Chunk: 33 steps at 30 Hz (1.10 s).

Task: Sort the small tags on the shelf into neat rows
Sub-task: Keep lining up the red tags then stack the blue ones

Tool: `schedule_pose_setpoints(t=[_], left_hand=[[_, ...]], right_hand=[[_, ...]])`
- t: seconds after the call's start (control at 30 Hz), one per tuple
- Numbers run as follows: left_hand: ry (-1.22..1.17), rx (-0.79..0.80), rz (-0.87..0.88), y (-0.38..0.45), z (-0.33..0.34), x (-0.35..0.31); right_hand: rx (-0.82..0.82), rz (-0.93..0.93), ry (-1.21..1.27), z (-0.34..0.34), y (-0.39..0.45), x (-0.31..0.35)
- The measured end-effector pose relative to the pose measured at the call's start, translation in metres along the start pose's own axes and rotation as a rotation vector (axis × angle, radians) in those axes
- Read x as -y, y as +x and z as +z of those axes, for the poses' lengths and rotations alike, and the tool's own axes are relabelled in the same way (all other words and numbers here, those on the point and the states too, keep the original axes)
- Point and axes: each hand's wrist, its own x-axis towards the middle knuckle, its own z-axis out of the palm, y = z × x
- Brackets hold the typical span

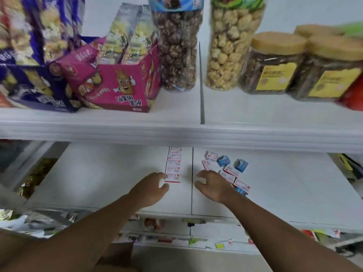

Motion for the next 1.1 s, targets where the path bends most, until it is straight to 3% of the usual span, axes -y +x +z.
schedule_pose_setpoints(t=[0.17,0.4,0.73,1.1], left_hand=[[0.133,-0.042,-0.006,-0.012,-0.017,-0.033],[0.358,-0.071,-0.047,-0.036,-0.003,-0.072],[0.416,-0.100,0.000,-0.070,0.009,-0.102],[0.388,-0.090,0.196,-0.105,0.042,-0.124]], right_hand=[[0.002,-0.050,-0.219,-0.040,-0.016,-0.008],[-0.044,-0.144,-0.305,-0.046,-0.033,-0.022],[-0.059,-0.147,-0.355,-0.054,-0.066,-0.028],[-0.101,-0.012,-0.402,-0.039,-0.140,-0.047]])
